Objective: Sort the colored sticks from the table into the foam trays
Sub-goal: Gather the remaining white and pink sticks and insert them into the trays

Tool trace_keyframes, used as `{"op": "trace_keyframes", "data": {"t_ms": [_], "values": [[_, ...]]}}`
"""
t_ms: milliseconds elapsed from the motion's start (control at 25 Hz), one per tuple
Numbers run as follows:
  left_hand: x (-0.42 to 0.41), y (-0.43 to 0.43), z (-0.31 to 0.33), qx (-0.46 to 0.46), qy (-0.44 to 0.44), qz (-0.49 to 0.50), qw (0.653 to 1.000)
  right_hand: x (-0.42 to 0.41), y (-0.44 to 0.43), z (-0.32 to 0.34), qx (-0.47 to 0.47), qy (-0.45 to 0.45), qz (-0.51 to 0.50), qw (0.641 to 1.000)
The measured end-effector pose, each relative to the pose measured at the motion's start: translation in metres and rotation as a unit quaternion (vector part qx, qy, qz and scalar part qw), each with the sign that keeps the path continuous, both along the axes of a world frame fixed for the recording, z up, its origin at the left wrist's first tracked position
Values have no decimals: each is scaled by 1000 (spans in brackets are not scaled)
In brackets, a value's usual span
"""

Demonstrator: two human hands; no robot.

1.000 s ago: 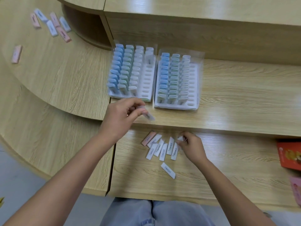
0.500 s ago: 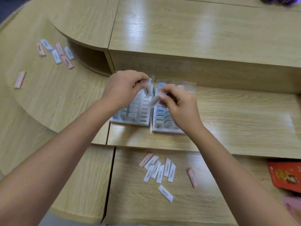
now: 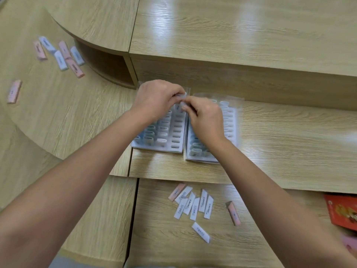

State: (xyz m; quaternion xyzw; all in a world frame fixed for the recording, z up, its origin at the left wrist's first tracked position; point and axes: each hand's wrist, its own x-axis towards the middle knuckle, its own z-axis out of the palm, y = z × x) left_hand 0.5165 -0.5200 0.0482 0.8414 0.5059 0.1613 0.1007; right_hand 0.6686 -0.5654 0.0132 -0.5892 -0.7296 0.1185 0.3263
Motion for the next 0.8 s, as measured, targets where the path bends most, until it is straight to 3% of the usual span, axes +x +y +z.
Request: {"op": "trace_keyframes", "data": {"t_ms": [280, 560, 800], "values": [[-4, -1, -9, -2, -18, -25, 1000, 1, -4, 1, 12, -19, 20, 1000], [-5, -2, -19, 96, 8, -71, 993, -3, -4, -1, 20, -37, 23, 999], [-4, -11, -22, 64, -49, 11, 997, -9, 1, -1, 29, -37, -9, 999]]}}
